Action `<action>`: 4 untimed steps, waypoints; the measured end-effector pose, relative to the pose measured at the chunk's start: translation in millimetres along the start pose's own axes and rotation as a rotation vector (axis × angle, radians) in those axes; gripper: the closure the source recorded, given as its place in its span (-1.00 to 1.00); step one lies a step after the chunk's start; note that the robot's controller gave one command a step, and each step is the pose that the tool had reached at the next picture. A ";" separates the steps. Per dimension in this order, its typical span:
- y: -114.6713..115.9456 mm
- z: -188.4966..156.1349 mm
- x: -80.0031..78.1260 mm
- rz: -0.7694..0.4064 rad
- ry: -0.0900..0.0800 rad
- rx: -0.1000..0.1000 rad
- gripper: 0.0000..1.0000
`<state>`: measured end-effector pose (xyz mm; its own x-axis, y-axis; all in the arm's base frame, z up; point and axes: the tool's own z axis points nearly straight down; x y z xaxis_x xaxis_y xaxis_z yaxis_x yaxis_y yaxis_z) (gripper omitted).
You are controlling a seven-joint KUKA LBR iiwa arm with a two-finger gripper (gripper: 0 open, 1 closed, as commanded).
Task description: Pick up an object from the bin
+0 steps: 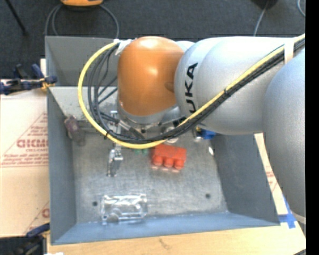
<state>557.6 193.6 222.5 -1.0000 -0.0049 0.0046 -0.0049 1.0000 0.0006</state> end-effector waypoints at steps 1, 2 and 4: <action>-31.2 75.6 -42.6 0.000 -0.002 0.003 -1.00; -113.1 116.9 -60.1 -0.009 -0.005 0.005 -1.00; -171.0 146.1 -51.8 -0.495 -0.023 0.001 -1.00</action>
Offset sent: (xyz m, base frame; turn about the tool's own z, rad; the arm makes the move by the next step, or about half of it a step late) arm 0.0416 -0.0277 -0.0713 -0.0023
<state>609.5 22.9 76.1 -0.8777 -0.4789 -0.0178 -0.4789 0.8779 -0.0038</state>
